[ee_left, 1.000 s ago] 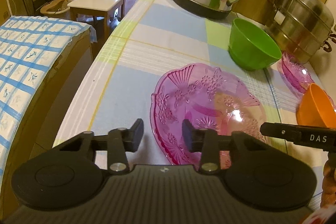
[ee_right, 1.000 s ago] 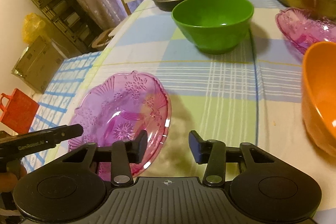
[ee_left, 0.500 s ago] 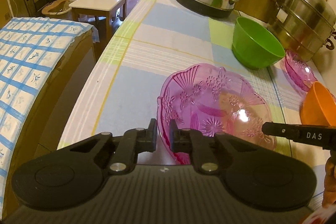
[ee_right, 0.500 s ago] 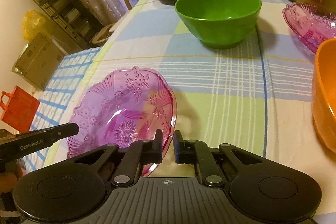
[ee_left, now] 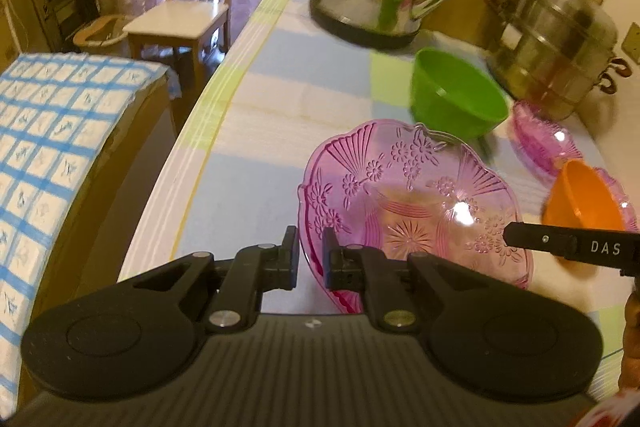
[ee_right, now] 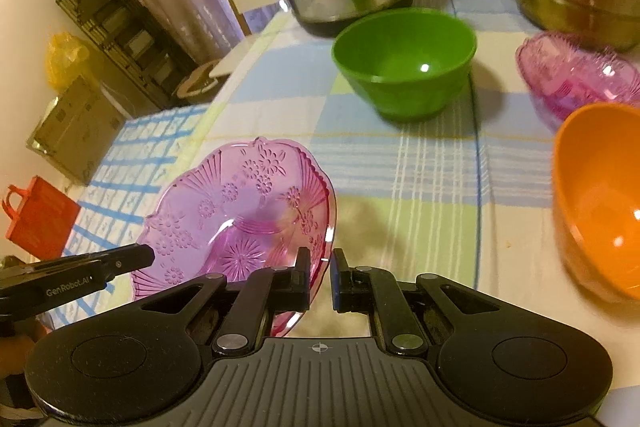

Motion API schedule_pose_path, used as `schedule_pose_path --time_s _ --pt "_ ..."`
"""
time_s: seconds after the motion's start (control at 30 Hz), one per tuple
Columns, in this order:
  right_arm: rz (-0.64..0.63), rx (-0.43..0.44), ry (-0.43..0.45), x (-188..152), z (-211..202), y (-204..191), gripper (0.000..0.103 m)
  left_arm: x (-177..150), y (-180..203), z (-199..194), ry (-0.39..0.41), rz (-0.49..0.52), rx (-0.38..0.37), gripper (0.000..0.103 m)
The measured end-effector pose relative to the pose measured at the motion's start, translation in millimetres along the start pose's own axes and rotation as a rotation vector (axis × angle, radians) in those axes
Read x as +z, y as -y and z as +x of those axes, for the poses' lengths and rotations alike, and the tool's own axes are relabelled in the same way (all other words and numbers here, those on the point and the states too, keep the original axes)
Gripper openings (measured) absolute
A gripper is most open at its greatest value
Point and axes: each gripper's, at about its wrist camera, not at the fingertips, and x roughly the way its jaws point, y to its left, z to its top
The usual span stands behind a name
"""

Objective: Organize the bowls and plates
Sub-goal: 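Lift the pink glass bowl with both grippers and carry it toward the steamer pot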

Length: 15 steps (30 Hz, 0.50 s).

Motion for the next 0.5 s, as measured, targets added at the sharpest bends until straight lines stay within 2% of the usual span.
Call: schedule_pose_path --time_s 0.23,0.5 --pt "0.052 -0.026 0.090 24 -45 26 0.010 37 51 -13 0.069 0.055 -0.054 0.010" --pt "0.145 -0.104 0.211 58 -90 88 0.010 88 141 5 0.144 0.118 -0.152 0.010"
